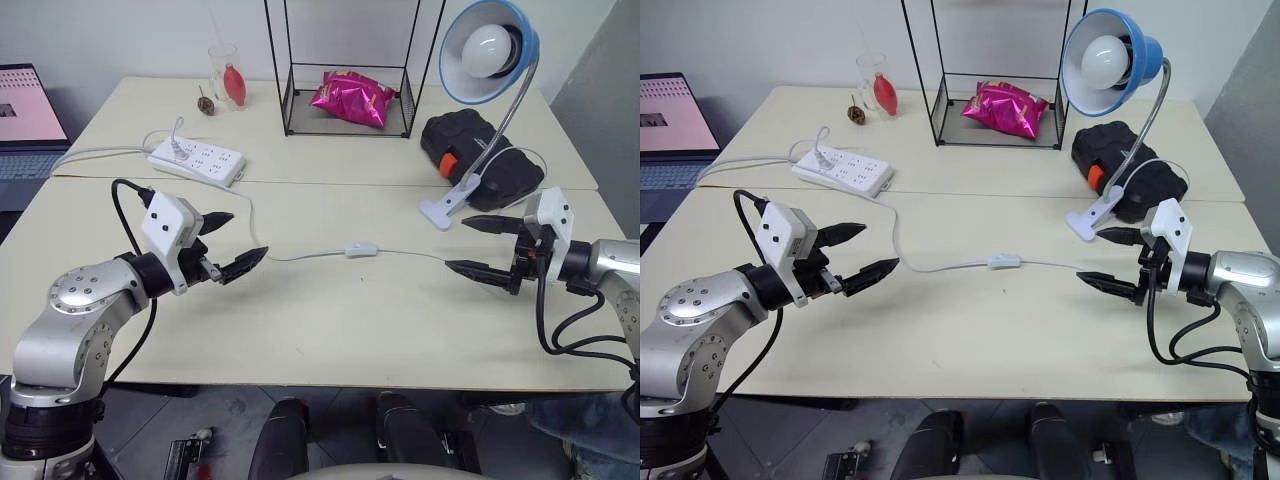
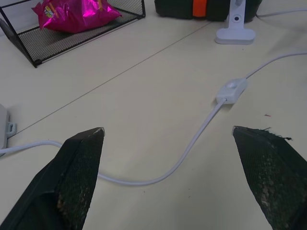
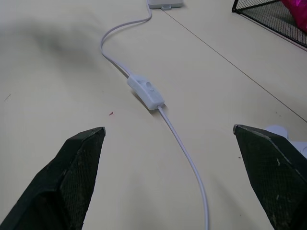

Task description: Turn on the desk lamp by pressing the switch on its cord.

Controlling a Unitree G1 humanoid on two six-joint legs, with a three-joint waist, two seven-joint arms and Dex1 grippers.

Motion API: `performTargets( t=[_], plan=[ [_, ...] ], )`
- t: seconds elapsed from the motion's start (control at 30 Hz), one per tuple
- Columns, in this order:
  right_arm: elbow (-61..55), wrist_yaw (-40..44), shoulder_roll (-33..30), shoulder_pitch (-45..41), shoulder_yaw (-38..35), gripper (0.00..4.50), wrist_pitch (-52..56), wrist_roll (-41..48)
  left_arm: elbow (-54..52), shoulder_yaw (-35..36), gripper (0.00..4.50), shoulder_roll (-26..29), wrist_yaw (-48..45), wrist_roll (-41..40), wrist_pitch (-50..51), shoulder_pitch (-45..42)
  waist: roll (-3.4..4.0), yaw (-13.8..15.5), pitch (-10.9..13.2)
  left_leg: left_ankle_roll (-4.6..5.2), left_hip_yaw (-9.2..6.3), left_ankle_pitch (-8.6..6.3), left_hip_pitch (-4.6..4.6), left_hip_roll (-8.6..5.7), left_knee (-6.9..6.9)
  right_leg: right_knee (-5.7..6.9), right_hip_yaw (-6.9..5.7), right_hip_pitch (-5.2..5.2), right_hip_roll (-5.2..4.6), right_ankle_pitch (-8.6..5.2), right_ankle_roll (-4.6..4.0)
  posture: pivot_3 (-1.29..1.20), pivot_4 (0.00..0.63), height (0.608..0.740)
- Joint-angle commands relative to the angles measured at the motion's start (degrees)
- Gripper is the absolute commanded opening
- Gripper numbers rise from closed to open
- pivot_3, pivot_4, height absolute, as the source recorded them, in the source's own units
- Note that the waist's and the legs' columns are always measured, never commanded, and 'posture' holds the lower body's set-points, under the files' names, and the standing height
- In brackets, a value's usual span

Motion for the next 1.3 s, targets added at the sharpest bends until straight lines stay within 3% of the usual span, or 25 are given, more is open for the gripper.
performTargets(
  t=[0.03,0.17,0.5,0.67,0.87,1.1,1.3],
  plan=[
    [-2.28,-0.62,-0.54,-1.22,-0.89,4.50,0.17,0.59,-1.50,0.78,4.46,1.65,-2.41,-2.12,0.58,-0.29,0.00,0.00,0.00,0.00,0.00,0.00,0.00,0.00,0.00,0.00,0.00,0.00,0.00,0.00,0.00,0.00,0.150,0.740],
    [-2.73,-1.31,-0.21,-1.51,-0.57,4.50,0.52,0.58,-1.94,-0.50,4.46,2.86,-2.65,-0.58,1.37,-0.29,0.00,-0.01,0.00,0.00,0.01,0.00,0.00,0.01,-0.01,0.00,0.00,-0.02,0.01,0.00,0.00,0.00,0.150,0.740],
    [-6.35,-4.08,0.49,-0.19,-1.01,4.50,2.58,1.40,4.60,-2.65,4.46,-0.47,-4.55,-0.73,-2.79,-5.20,0.00,0.01,0.00,0.00,0.00,0.00,-0.01,0.00,-0.01,0.00,0.00,-0.02,0.01,0.00,0.00,0.00,0.150,0.740],
    [-8.24,-6.75,0.40,-0.13,-1.25,4.50,5.97,1.64,14.39,-9.82,4.46,-3.42,-6.91,5.61,-9.78,-12.00,0.00,0.04,0.00,0.00,0.00,0.00,-0.02,-0.01,0.00,0.00,-0.01,-0.02,0.01,0.00,0.00,0.00,0.150,0.740],
    [-13.06,-9.69,1.04,2.08,-1.10,4.50,7.23,1.36,26.55,-17.96,4.46,-10.34,-13.92,7.13,-12.51,-20.83,-0.01,0.12,0.00,0.00,-0.01,0.00,-0.17,-0.05,0.03,-0.02,-0.01,-0.08,0.01,0.01,0.00,0.00,0.150,0.740],
    [-21.66,-18.67,4.61,3.86,0.03,4.50,15.16,3.13,44.03,-20.90,4.46,-19.20,-17.61,8.91,-14.04,-30.49,-0.01,0.00,-0.01,0.00,-0.10,0.00,-0.22,-0.06,0.06,0.01,-0.04,-0.11,0.06,0.01,0.01,0.00,0.150,0.740],
    [-26.97,-22.22,4.25,5.59,-1.40,4.50,20.47,4.84,57.95,-22.54,4.46,-23.17,-22.10,12.39,-17.35,-37.19,-0.01,0.05,-0.01,0.00,-0.14,0.00,-0.23,-0.07,0.06,0.01,-0.05,-0.11,0.08,0.01,0.03,0.00,0.150,0.740]
  ],
)
